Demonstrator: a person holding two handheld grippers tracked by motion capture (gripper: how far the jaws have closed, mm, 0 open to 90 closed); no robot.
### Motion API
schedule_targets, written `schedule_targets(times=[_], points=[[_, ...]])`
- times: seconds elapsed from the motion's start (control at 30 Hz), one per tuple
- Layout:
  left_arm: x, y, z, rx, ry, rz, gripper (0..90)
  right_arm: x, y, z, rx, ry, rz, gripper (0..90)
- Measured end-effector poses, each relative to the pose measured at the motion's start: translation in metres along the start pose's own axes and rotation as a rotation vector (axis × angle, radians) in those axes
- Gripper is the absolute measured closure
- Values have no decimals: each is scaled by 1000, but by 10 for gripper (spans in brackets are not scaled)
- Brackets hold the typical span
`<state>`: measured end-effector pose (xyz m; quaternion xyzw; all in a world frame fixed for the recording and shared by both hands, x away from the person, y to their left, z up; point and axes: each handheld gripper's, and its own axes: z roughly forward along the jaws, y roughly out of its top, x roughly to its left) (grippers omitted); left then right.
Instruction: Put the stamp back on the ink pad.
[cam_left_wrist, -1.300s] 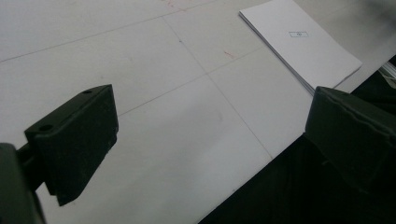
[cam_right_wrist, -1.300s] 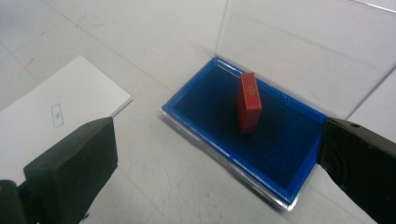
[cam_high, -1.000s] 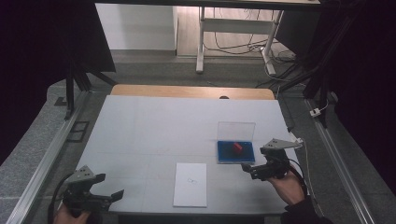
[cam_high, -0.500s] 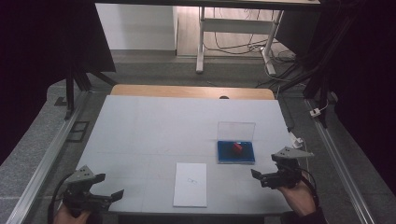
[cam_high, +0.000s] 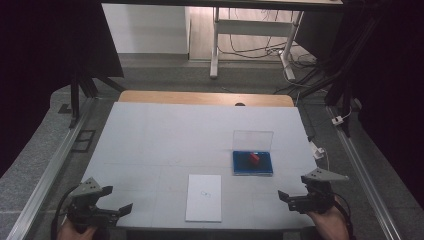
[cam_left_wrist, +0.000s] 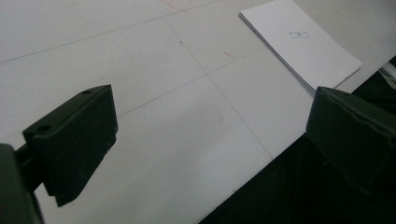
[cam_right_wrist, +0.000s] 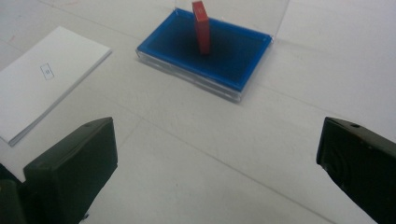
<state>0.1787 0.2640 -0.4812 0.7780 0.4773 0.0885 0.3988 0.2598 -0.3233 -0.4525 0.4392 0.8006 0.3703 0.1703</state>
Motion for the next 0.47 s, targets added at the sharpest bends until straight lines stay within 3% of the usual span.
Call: schedule_targets(times=[0.23, 0.47], points=[[0, 0, 0, 3, -4, 6, 24, -1, -10, -4, 42, -11, 9, 0], [0, 1, 1, 2, -8, 5, 23, 0, -11, -4, 45, -32, 8, 0]])
